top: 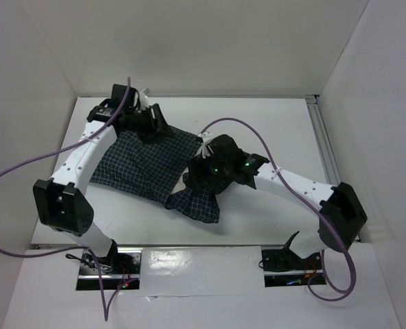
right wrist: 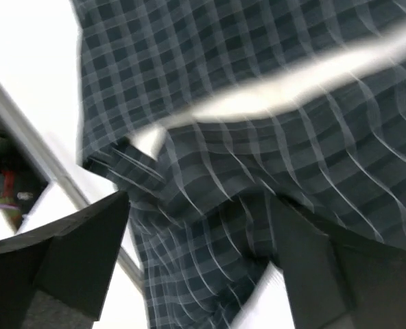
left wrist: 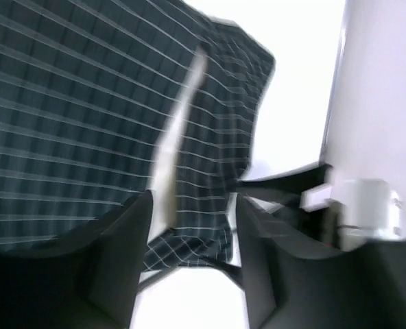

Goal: Put the pillow into the pillowcase

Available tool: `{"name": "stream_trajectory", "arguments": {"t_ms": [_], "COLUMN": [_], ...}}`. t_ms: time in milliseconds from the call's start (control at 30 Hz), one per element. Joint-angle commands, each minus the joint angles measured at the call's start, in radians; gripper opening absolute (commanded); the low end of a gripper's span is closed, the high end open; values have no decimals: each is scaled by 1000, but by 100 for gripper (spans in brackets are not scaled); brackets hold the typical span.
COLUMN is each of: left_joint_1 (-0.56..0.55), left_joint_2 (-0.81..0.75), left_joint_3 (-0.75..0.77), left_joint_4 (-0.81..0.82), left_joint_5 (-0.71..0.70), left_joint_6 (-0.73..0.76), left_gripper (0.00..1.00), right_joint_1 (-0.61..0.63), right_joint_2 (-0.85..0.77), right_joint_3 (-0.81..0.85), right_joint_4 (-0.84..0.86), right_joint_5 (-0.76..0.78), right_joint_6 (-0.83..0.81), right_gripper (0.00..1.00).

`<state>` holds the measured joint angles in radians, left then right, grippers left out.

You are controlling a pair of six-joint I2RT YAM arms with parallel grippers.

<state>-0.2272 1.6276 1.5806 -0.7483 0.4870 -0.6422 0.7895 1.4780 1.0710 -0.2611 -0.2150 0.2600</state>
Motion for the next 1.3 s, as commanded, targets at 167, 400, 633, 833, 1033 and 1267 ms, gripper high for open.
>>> {"name": "stream_trajectory", "arguments": {"t_ms": [167, 400, 633, 833, 1033, 1267], "left_joint_1": [260, 451, 503, 450, 307, 183], "left_joint_2": [-195, -327, -327, -154, -23, -12], "left_joint_3": [-158, -412, -612, -693, -489, -366], "left_joint_4": [-56, -36, 127, 376, 334, 271], "left_joint_5": [-231, -317, -280, -139, -31, -48], "left_joint_6": [-14, -53, -96, -154, -62, -31], "left_gripper": [73, 92, 99, 8, 0, 0], "right_joint_1": [-104, -104, -70, -59, -280, -688], "right_joint_2": [-291, -300, -241, -84, -223, -285], "right_joint_3": [-54, -248, -401, -349, -295, -295], "right_joint_4": [-262, -156, 159, 349, -13, -119], "right_joint_5": [246, -12, -187, -250, 59, 111], "right_joint_6": [68, 209, 381, 424, 320, 228], "right_gripper": [98, 100, 100, 8, 0, 0]}}
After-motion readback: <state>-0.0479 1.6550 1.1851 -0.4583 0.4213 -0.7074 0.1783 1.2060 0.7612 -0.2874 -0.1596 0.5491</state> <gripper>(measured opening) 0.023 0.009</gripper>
